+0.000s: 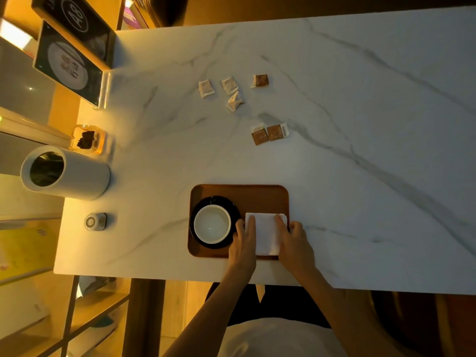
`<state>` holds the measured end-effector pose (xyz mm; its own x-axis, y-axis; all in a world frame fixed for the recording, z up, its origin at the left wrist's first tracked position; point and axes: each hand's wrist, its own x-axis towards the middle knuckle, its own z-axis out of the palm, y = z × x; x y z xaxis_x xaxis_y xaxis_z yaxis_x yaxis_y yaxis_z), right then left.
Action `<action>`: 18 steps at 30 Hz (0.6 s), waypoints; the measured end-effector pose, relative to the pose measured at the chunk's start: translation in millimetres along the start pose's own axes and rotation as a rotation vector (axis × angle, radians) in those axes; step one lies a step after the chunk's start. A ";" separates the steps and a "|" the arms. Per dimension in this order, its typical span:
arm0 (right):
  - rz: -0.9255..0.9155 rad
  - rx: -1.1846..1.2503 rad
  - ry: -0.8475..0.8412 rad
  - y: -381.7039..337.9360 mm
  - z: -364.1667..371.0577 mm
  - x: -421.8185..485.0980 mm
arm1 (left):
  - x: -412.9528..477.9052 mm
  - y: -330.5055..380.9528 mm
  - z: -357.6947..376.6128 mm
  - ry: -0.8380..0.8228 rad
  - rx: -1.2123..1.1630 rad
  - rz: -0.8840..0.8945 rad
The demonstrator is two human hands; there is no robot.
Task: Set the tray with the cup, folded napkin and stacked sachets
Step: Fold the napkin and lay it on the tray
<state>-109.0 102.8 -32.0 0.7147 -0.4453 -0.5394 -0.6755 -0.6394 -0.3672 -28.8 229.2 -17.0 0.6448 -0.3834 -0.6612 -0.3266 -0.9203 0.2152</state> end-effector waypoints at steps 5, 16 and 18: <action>-0.142 -0.202 0.064 14.9 0.9 -3.2 | -3.5 -5.6 0.1 0.124 0.221 0.164; -0.308 -0.415 -0.133 33.9 -1.9 15.2 | 4.7 -7.2 -2.8 0.035 0.534 0.224; -0.307 -0.422 -0.142 34.0 -3.1 16.0 | 5.9 -6.1 -4.4 0.018 0.565 0.216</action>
<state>-120.0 72.0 -50.7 0.8167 -0.1277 -0.5628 -0.2868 -0.9361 -0.2037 -19.9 232.2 -19.0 0.5326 -0.5632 -0.6318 -0.7651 -0.6396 -0.0749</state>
